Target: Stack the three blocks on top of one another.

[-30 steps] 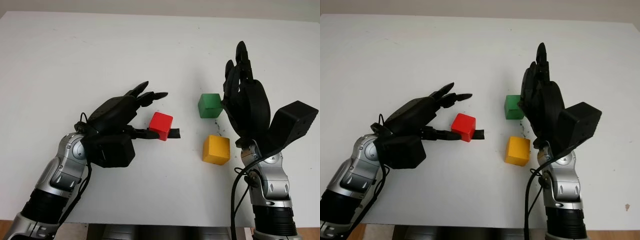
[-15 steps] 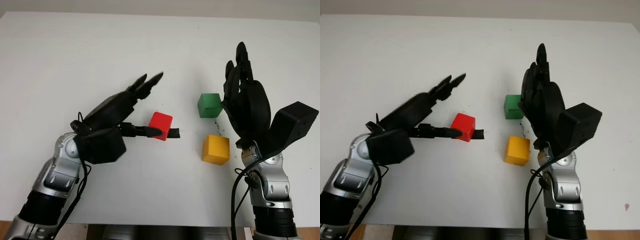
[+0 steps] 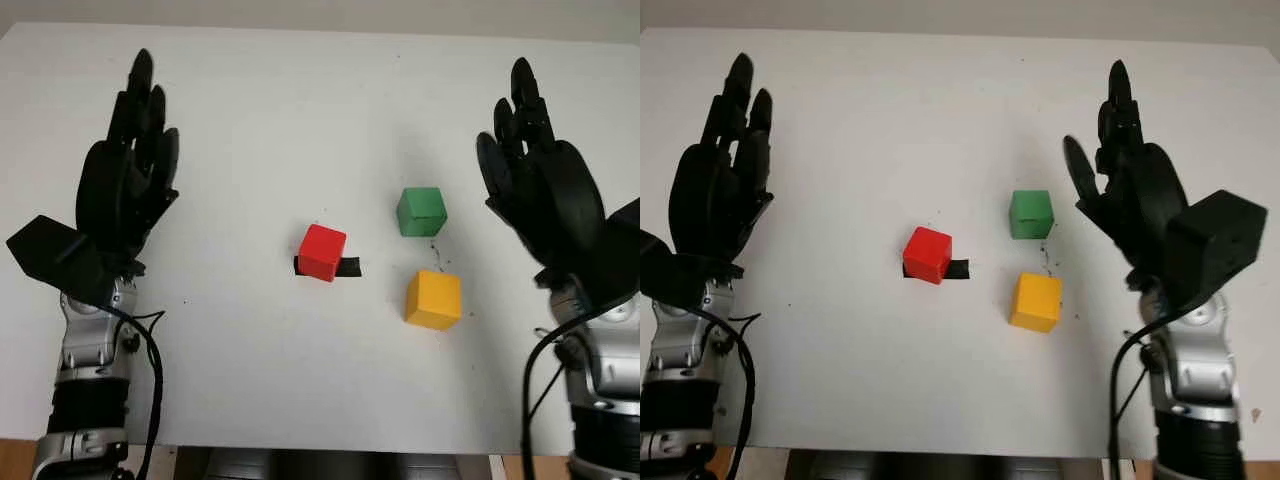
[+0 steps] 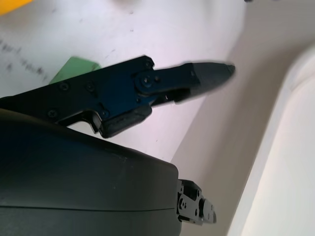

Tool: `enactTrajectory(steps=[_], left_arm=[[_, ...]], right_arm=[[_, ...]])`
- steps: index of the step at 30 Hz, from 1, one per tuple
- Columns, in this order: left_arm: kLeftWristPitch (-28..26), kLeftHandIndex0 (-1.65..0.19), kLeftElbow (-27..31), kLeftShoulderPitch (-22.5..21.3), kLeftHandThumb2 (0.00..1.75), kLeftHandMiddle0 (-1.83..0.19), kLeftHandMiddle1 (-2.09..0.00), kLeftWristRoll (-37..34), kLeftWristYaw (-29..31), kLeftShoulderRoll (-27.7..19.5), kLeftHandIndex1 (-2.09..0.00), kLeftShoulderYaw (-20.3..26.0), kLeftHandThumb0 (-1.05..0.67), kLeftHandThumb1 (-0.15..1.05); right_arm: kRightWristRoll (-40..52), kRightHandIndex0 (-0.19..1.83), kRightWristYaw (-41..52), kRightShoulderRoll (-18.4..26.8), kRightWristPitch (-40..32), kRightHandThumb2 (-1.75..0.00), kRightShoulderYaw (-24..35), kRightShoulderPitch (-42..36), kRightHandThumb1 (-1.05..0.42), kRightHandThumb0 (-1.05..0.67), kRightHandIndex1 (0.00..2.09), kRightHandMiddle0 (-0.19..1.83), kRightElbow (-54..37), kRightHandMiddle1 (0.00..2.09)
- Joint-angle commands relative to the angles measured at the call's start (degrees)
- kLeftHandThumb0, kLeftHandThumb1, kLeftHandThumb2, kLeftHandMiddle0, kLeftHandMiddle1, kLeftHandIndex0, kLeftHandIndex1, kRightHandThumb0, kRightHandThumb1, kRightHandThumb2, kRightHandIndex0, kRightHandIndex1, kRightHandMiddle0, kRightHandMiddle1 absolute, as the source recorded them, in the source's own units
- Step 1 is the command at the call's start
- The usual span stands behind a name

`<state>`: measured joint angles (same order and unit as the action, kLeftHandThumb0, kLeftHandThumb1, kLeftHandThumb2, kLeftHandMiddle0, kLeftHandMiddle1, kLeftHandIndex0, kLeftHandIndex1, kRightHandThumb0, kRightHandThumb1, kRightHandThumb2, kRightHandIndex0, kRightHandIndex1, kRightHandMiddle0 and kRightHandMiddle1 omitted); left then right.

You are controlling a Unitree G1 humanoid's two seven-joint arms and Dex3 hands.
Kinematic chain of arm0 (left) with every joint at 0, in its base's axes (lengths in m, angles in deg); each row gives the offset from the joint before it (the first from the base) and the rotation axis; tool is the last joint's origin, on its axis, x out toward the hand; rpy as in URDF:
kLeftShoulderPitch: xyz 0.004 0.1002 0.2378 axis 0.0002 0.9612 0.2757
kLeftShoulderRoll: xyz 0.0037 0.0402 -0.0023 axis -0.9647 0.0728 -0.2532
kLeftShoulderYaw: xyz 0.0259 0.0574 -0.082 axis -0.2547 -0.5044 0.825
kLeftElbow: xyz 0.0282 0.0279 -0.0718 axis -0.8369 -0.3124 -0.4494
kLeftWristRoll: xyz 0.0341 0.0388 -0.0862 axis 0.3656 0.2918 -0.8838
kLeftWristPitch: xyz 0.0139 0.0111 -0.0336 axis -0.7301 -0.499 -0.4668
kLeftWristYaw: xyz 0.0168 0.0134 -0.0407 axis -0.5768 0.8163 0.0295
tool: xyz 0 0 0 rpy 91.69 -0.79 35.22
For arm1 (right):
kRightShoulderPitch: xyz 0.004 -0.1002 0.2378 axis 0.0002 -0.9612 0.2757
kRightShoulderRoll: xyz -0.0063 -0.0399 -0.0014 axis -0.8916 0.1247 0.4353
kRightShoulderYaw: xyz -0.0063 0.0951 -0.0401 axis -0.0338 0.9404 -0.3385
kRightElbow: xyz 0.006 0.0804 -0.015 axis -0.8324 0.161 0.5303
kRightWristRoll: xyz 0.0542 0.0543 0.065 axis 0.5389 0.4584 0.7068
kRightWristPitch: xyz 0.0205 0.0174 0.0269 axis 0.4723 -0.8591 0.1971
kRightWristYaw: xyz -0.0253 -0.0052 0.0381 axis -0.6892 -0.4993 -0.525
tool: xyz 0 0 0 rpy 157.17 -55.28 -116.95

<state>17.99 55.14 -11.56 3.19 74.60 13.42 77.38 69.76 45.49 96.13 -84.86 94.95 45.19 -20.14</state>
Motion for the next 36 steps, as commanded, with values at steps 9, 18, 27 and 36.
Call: enactTrajectory(steps=[9, 18, 27, 36], left_arm=[[4.28, 0.14, -8.16, -3.62, 0.51, 0.18, -0.04, 3.45, -2.03, -0.32, -0.01, -1.02, -0.73, 1.05], [4.18, 0.15, -8.45, -3.78, 0.55, 0.19, -0.04, 3.63, -2.02, -1.15, -0.01, -0.77, -0.70, 1.05], [3.50, 0.13, -7.54, -3.09, 0.62, 0.17, -0.05, 5.42, -3.46, -1.95, -0.04, -1.21, -0.67, 1.05], [2.65, 0.13, -6.79, -2.60, 0.61, 0.17, -0.05, 5.88, -3.73, -2.17, -0.04, -1.19, -0.67, 1.05]], right_arm=[[-8.50, 0.05, 15.61, 19.92, 1.06, -0.03, -2.75, 2.84, -0.73, -0.49, 0.11, 0.10, -6.76, 0.12], [-17.44, 0.15, 21.46, 25.95, 7.53, -0.06, -9.28, 7.04, -0.72, -0.33, 0.11, 0.39, -8.56, 0.16], [-35.27, 0.32, 15.45, 32.80, 38.26, -0.09, -13.46, 9.84, -0.80, -0.19, 0.14, 0.50, -3.00, 0.14], [-34.01, 0.27, 18.56, 35.87, 45.20, -0.05, -12.24, 9.55, -0.80, -0.32, 0.08, 0.47, -4.86, 0.10]])
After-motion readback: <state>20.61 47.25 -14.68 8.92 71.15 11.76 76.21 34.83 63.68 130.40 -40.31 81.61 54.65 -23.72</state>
